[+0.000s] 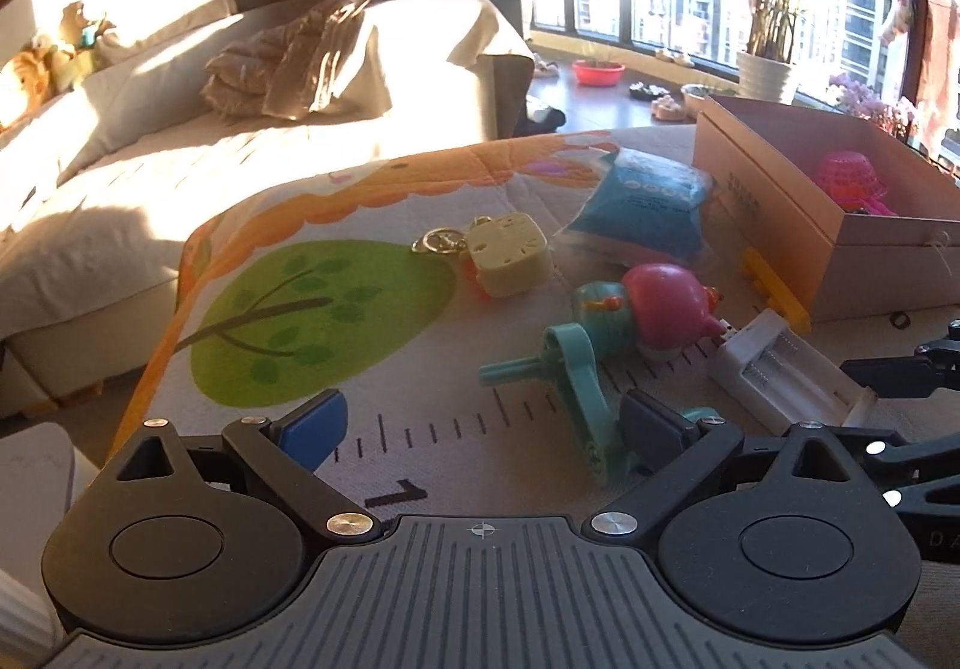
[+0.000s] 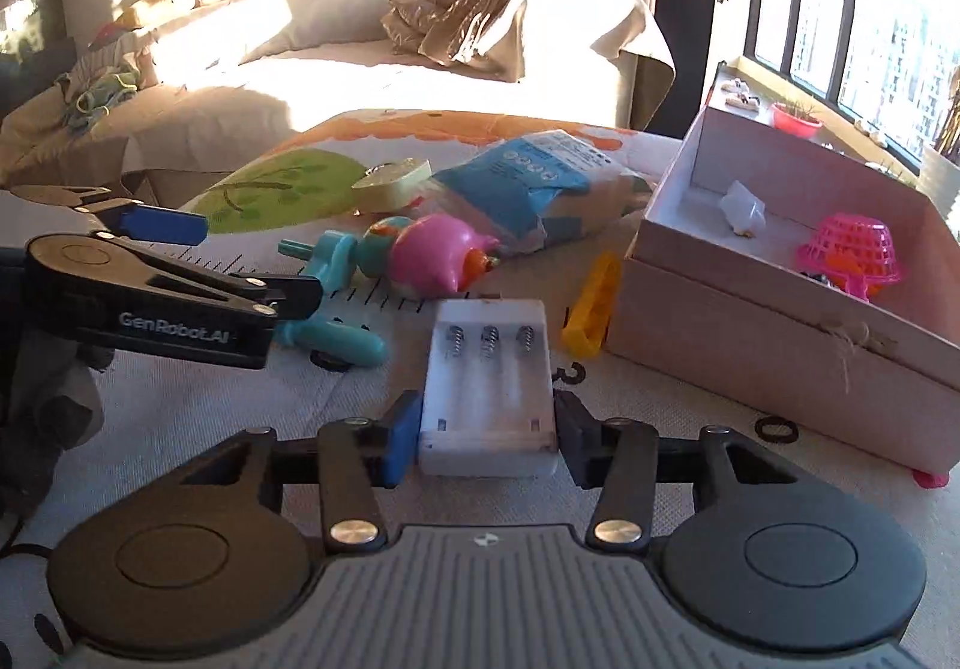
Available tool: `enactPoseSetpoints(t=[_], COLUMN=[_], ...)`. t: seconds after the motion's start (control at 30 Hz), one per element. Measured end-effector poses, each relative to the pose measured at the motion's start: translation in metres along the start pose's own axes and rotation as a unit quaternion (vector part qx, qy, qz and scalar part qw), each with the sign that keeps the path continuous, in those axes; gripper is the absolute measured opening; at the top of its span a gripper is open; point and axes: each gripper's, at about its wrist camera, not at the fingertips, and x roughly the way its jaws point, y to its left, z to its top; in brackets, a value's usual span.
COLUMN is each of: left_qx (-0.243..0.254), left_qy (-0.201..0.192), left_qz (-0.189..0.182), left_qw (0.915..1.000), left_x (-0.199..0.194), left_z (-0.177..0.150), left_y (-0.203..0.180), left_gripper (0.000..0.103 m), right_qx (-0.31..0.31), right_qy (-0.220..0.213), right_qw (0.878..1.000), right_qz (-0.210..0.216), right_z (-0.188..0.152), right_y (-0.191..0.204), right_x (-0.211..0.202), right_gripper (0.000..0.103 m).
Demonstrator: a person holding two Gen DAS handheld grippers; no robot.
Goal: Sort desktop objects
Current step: 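Grasp the white battery holder with the right tool and lift it, then hold the battery holder with the right tool while the left tool grasps the teal toy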
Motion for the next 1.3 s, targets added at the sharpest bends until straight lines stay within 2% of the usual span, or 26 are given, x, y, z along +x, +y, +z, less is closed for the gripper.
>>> enactPoseSetpoints(t=[0.13,0.27,0.37,0.47,0.5,0.57,0.63,0.7,0.77,0.9,1.0,1.3], left_qx=[-0.007,-0.004,-0.001,0.018,0.030,0.062,0.095,0.120,0.131,0.103,0.082,0.061], left_qy=[0.009,0.011,0.012,0.012,0.009,0.003,-0.002,-0.005,-0.011,-0.010,-0.014,-0.013], left_qz=[-0.033,-0.052,-0.062,-0.076,-0.090,-0.117,-0.157,-0.195,-0.205,-0.155,-0.089,-0.012], left_qw=[0.9994,0.9986,0.9980,0.9969,0.9955,0.9912,0.9831,0.9734,0.9699,0.9824,0.9925,0.9980], left_x=[0.001,0.007,0.014,0.021,0.021,0.019,0.011,0.003,-0.005,-0.005,0.001,0.004], left_z=[-0.001,0.002,0.007,0.009,0.008,0.006,0.000,-0.006,-0.012,-0.008,0.000,0.006], left_y=[-0.001,-0.014,-0.025,-0.040,-0.046,-0.060,-0.072,-0.082,-0.089,-0.096,-0.094,-0.067], left_gripper=[0.100,0.100,0.100,0.100,0.100,0.100,0.100,0.100,0.100,0.100,0.100,0.102], right_qx=[0.003,0.048,0.114,0.182,0.194,0.219,0.245,0.249,0.250,0.252,0.239,0.236], right_qy=[0.008,0.011,-0.001,-0.034,-0.045,-0.064,-0.070,-0.080,-0.081,-0.081,-0.068,-0.061], right_qw=[1.000,0.997,0.988,0.976,0.972,0.964,0.957,0.955,0.954,0.954,0.956,0.957], right_qz=[-0.006,-0.056,-0.104,-0.115,-0.122,-0.139,-0.140,-0.139,-0.143,-0.139,-0.153,-0.160], right_z=[-0.018,-0.046,-0.064,-0.077,-0.080,-0.085,-0.089,-0.089,-0.089,-0.090,-0.087,-0.086], right_y=[-0.014,-0.049,-0.084,-0.112,-0.117,-0.126,-0.133,-0.133,-0.132,-0.132,-0.127,-0.125], right_x=[-0.023,-0.056,-0.078,-0.093,-0.095,-0.093,-0.087,-0.086,-0.085,-0.084,-0.080,-0.077], right_gripper=[0.047,0.047,0.048,0.070,0.074,0.076,0.078,0.084,0.089,0.094,0.099,0.103])
